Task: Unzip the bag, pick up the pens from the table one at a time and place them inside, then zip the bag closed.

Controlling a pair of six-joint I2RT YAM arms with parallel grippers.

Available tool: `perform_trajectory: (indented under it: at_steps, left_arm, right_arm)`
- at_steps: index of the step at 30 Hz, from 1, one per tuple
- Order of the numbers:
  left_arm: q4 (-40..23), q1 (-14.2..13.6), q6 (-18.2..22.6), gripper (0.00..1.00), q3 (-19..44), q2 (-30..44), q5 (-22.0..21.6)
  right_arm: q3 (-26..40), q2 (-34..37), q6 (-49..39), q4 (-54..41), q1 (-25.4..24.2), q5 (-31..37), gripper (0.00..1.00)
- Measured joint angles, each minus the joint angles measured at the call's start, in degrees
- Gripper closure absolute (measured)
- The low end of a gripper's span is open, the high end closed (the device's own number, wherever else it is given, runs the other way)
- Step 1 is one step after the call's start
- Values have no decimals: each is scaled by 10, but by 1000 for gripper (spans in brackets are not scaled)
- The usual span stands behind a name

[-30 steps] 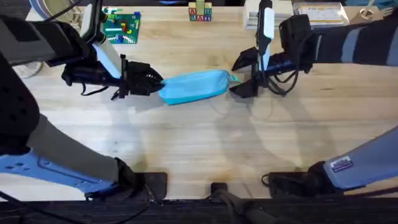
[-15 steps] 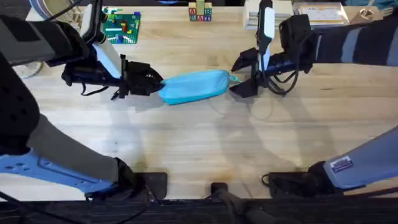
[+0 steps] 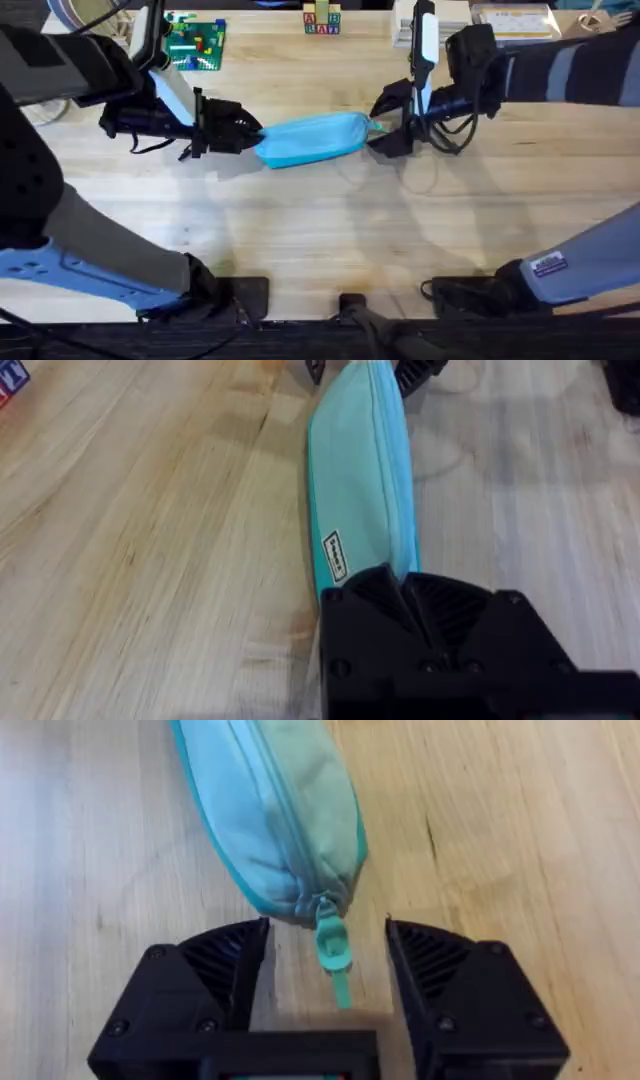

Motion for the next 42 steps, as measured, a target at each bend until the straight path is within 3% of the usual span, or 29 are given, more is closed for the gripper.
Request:
perform_trajectory:
  at_steps: [10, 18, 19, 22, 23, 42]
  left_arm:
    - [0, 0, 0, 959, 0, 0, 0]
    - [0, 0, 0, 959, 0, 0, 0]
    - [0, 0, 0, 959, 0, 0, 0]
    - [0, 0, 0, 959, 0, 0, 0]
    - [0, 0, 0, 959, 0, 0, 0]
    - [0, 0, 0, 959, 0, 0, 0]
  right_arm:
    - [0, 0, 0, 0, 0, 0, 332]
    - [0, 0, 0, 0, 0, 0, 454]
    - [0, 0, 0, 0, 0, 0, 499]
    - [0, 0, -2, -1, 0, 0, 897]
    - [0, 0, -1, -3, 0, -1, 948]
    - [0, 0, 29, -1, 0, -1, 971]
